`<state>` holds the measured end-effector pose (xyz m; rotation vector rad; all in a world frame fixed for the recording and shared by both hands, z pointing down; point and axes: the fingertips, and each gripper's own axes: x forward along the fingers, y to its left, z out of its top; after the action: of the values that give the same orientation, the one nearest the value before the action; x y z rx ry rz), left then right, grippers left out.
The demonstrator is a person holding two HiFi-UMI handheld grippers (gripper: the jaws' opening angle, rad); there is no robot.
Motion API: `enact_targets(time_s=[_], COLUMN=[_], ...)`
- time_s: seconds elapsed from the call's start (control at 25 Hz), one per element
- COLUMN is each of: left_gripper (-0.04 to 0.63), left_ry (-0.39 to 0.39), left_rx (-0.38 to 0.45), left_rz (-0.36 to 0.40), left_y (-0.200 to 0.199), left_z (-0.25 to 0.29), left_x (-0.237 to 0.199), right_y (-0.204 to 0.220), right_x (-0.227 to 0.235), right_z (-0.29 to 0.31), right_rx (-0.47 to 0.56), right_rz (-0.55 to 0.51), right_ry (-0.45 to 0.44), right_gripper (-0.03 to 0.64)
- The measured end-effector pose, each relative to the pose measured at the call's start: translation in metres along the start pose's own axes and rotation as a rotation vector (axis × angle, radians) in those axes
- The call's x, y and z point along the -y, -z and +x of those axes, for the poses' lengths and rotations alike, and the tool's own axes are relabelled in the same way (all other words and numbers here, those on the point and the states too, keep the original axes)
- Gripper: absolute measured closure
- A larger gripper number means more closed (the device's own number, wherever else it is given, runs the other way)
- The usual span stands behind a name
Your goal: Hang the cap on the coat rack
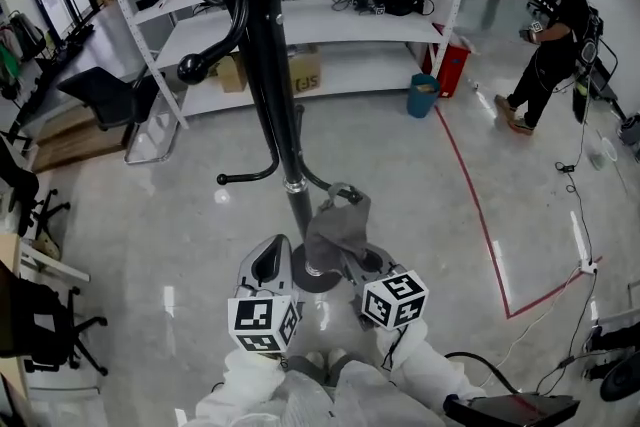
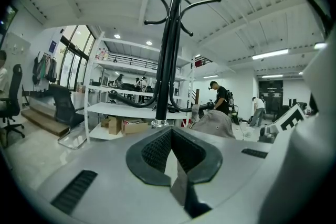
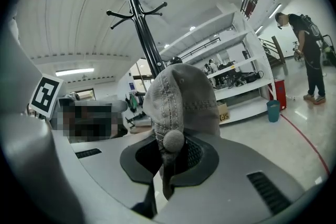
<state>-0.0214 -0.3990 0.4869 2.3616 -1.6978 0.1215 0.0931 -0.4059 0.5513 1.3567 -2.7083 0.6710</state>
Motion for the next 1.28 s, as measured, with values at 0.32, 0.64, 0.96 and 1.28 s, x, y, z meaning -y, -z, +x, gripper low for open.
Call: enact_targets(time_s=[0.32,0.64,0.96,1.28], left_gripper=[0.595,0.595,0.595,0.595], left_ry=[-0.047,-0.098,-0.122,-0.092], left_rx=[-0.023,0.024,0.022,0.032], left_rz=[-0.01,-0.047,-0.043,-0.029], left_y=[0.009,0.007,0.009,0.006], left_z=[-0.009,-0.034,-0.04,-0.036], left_x=[-0.013,-0.036,-0.043,-0.032], right_y=[0.008,0.015,0.014,0.01], right_x=[0.008,0.019,0.028,0.031], right_z=[0.031,0.061,0.067,0.058], right_rx=[-0.023,-0.026,-0.008,0.003], right_rz=[-0.009,-0.065,-0.102,-0.125], right_ry=[-0.02,0.005,0.075,0.108], right_gripper=[0.595,0.595,0.595,0.572])
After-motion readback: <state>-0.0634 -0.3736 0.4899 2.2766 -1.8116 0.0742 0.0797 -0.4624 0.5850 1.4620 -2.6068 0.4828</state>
